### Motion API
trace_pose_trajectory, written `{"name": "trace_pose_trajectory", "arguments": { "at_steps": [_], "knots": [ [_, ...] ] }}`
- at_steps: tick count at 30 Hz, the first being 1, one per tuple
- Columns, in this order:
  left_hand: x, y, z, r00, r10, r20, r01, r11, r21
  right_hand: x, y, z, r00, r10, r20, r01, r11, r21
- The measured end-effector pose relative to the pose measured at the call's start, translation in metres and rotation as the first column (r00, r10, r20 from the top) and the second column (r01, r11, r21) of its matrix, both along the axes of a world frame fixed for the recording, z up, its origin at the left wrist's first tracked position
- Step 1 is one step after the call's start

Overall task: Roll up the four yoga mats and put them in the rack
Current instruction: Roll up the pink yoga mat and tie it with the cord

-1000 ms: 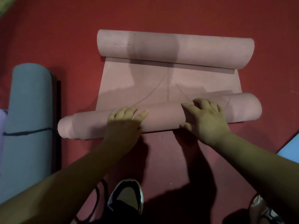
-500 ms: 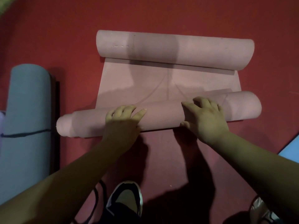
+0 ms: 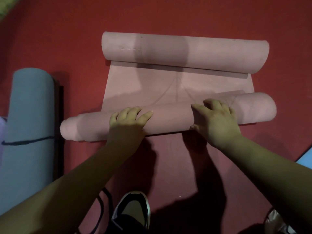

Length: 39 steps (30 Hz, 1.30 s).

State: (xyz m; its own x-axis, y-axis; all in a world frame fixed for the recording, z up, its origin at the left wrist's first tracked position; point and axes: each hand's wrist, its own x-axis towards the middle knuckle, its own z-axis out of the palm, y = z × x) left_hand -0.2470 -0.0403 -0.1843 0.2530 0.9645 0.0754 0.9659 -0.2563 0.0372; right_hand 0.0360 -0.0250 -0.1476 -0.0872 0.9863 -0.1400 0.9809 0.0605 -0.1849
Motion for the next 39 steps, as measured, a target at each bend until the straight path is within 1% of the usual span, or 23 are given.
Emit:
{"name": "trace_pose_trajectory", "arguments": {
  "at_steps": [9, 13, 17, 26, 30, 34, 39],
  "knots": [
    [0.004, -0.003, -0.003, 1.000, -0.010, -0.019, 0.011, 0.999, 0.036, 0.001, 0.014, 0.004, 1.000, 0.011, 0.008, -0.010, 0.998, -0.064],
    [-0.002, 0.008, -0.006, 1.000, -0.020, 0.020, 0.019, 0.999, 0.042, 0.002, 0.009, -0.002, 1.000, 0.009, -0.019, -0.009, 1.000, 0.017],
    [-0.006, 0.016, -0.002, 0.996, -0.042, 0.076, 0.042, 0.999, 0.008, 0.001, 0.013, -0.001, 1.000, 0.016, 0.003, -0.016, 1.000, 0.026],
    [0.000, 0.010, -0.004, 1.000, -0.019, 0.009, 0.019, 0.997, 0.069, 0.004, 0.025, 0.002, 0.999, 0.043, -0.006, -0.043, 0.999, -0.016],
    [-0.008, 0.021, -0.003, 0.998, -0.041, 0.057, 0.039, 0.999, 0.035, 0.008, 0.020, -0.005, 0.998, 0.067, -0.019, -0.066, 0.997, 0.044],
    [-0.009, 0.029, 0.002, 0.996, -0.040, 0.083, 0.041, 0.999, -0.008, 0.009, 0.024, -0.006, 0.998, 0.060, -0.021, -0.059, 0.997, 0.056],
    [-0.002, 0.019, 0.001, 0.997, -0.044, 0.057, 0.040, 0.997, 0.071, 0.008, 0.034, -0.006, 0.998, 0.050, -0.023, -0.049, 0.998, 0.036]
  ]
}}
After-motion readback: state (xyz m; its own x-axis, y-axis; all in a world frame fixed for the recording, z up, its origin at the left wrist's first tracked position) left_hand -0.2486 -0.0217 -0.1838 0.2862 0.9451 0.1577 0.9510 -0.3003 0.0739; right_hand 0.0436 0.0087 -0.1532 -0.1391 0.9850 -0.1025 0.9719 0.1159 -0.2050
